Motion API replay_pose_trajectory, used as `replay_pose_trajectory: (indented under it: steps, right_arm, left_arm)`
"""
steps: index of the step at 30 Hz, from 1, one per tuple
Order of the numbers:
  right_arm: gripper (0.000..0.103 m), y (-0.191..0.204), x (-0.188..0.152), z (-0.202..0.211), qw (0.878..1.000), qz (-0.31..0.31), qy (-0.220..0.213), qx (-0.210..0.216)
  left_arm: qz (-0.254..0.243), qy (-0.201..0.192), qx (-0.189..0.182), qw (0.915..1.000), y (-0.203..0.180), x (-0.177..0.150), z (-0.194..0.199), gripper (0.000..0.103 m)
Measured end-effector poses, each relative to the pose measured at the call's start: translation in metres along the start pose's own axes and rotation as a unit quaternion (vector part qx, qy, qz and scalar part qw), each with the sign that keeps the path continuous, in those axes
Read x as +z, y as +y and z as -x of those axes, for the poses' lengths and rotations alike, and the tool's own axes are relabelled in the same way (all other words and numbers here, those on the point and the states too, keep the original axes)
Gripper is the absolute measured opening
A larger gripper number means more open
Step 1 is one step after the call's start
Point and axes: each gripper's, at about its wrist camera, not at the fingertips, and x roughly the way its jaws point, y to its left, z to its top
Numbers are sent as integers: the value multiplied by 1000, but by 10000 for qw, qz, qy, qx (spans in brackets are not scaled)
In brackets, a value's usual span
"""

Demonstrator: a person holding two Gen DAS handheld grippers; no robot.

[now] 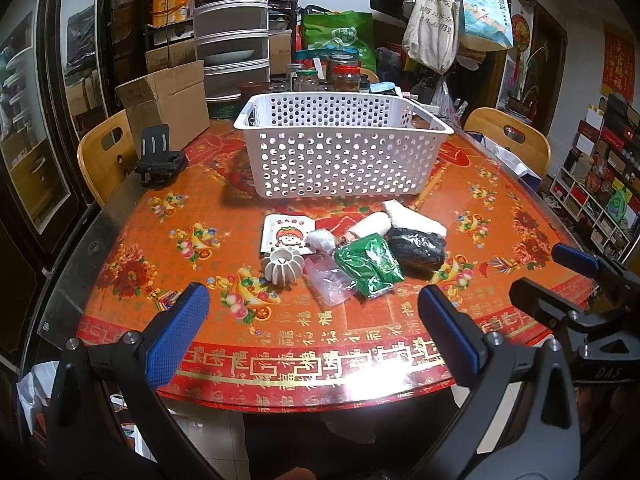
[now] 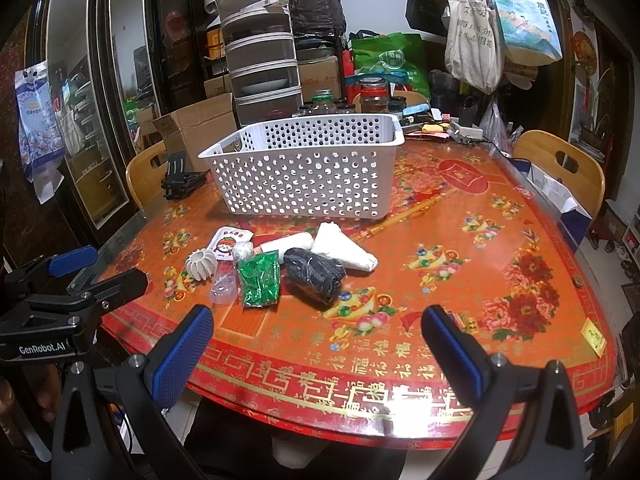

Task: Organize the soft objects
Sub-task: 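Grasp the white ridged ball with the left tool while the right tool grasps the black bundle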

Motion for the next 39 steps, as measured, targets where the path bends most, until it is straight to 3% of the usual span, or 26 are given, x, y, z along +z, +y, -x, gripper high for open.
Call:
replay_pose_trajectory:
  steps: [3, 7, 12, 15, 23, 25, 30, 39]
  right_arm:
    - [103, -1, -1, -10, 10000, -27, 37, 46]
    - [103, -3, -3, -29, 9998, -11, 130, 161]
    - [103, -12, -4, -68, 9992, -106, 364, 140]
    - [102, -16, -2, -90, 9978, -206, 583, 250]
    - [86, -12, 7, -124, 9965, -88, 763, 335]
    - [82, -11, 9, -127, 9962, -76, 783, 362]
    - [72, -12, 11, -138, 9953, -27, 872, 418]
    - [69, -10, 13, -150, 9950, -3, 885, 464]
  left_arm:
    - [90, -326, 18, 9994, 10, -2, 4, 103]
    - [225, -428, 228, 9986, 30, -2, -12, 103]
    - [337, 139, 317, 9988, 61, -4, -60, 103]
    - [515, 379, -29, 9979, 75, -7, -84, 103]
    - [179, 619, -88, 9979, 59, -2, -125, 103]
    - [159, 651, -64, 9977, 56, -1, -133, 100]
    - [158, 808, -91, 9966, 55, -1, -150, 79]
    - [56, 792, -156, 9967, 53, -2, -158, 66]
